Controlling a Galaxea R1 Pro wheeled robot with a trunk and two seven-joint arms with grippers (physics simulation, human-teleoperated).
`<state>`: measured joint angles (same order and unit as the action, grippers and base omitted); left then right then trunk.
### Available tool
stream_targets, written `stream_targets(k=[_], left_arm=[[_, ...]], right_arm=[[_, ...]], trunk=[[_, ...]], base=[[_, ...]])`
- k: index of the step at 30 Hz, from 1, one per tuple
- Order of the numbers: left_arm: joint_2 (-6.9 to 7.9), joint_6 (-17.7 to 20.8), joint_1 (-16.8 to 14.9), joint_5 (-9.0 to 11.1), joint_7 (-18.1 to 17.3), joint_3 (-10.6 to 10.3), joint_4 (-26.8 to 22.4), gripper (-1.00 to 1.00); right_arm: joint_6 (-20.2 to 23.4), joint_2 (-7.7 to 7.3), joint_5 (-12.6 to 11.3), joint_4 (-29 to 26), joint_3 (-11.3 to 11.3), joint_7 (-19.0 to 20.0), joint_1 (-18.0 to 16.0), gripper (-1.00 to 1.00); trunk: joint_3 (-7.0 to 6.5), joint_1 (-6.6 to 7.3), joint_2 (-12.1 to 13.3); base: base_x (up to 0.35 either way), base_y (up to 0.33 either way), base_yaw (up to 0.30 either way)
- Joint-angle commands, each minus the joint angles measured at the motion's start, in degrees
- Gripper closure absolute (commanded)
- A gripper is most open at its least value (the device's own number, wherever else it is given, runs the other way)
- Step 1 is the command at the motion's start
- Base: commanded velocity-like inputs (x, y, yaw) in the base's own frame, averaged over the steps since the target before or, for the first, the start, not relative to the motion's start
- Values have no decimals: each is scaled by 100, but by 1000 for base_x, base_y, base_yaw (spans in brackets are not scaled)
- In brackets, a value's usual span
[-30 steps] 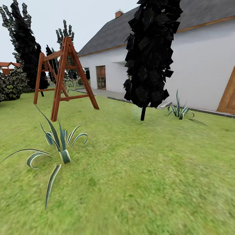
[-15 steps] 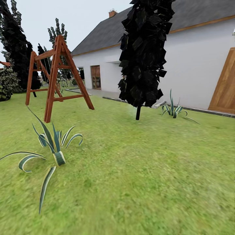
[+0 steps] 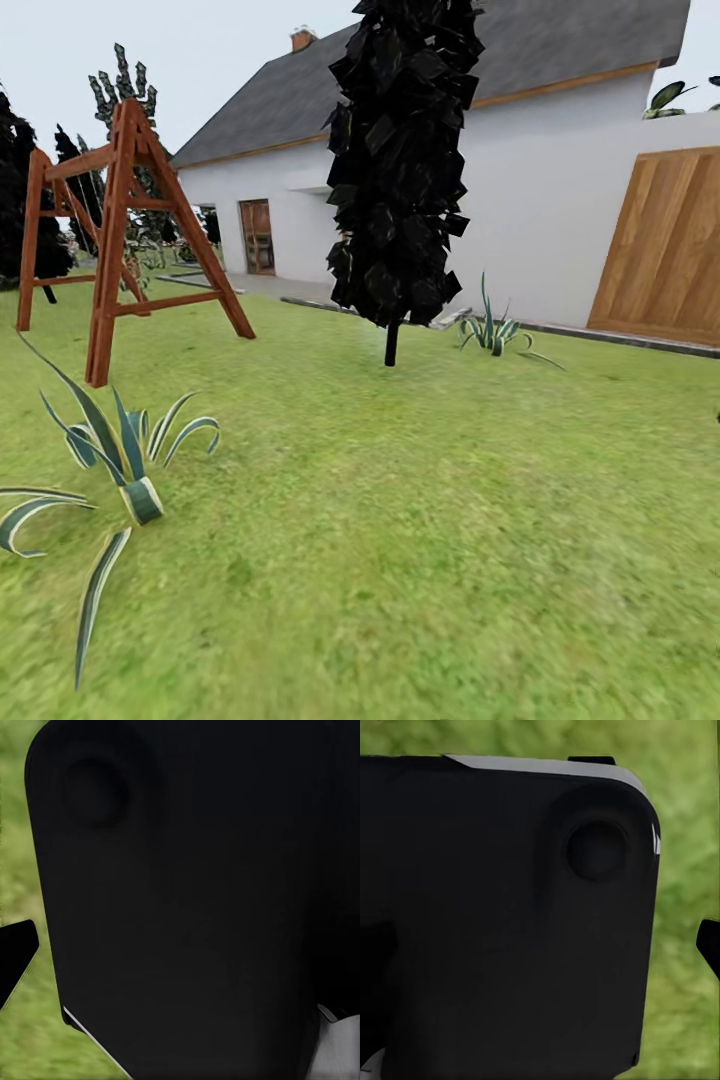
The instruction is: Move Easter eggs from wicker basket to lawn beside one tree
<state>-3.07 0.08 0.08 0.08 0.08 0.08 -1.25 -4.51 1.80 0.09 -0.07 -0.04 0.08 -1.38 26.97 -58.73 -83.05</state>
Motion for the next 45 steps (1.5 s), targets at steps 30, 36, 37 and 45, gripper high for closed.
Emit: stream_targets(k=[30, 36, 37, 45], left_arm=[[0, 1, 0, 1, 1, 1, -7, -100], [0, 1, 1, 1, 1, 1, -7, -100], [0, 1, 1, 1, 1, 1, -7, -100], [0, 1, 1, 1, 1, 1, -6, -100]], right_arm=[[-23, -13, -147, 7, -13, 3, -8, -100], [-23, -23, -149, 7, -13, 2, -8, -100], [-23, -35, -149, 7, -13, 1, -8, -100], [-23, -61, -149, 7, -8, 5, -6, -100]], trunk=[[5, 0, -3], [5, 0, -3], [5, 0, -3], [5, 0, -3]], base=[[0, 0, -284], [0, 0, -292], [0, 0, -292], [0, 0, -292]])
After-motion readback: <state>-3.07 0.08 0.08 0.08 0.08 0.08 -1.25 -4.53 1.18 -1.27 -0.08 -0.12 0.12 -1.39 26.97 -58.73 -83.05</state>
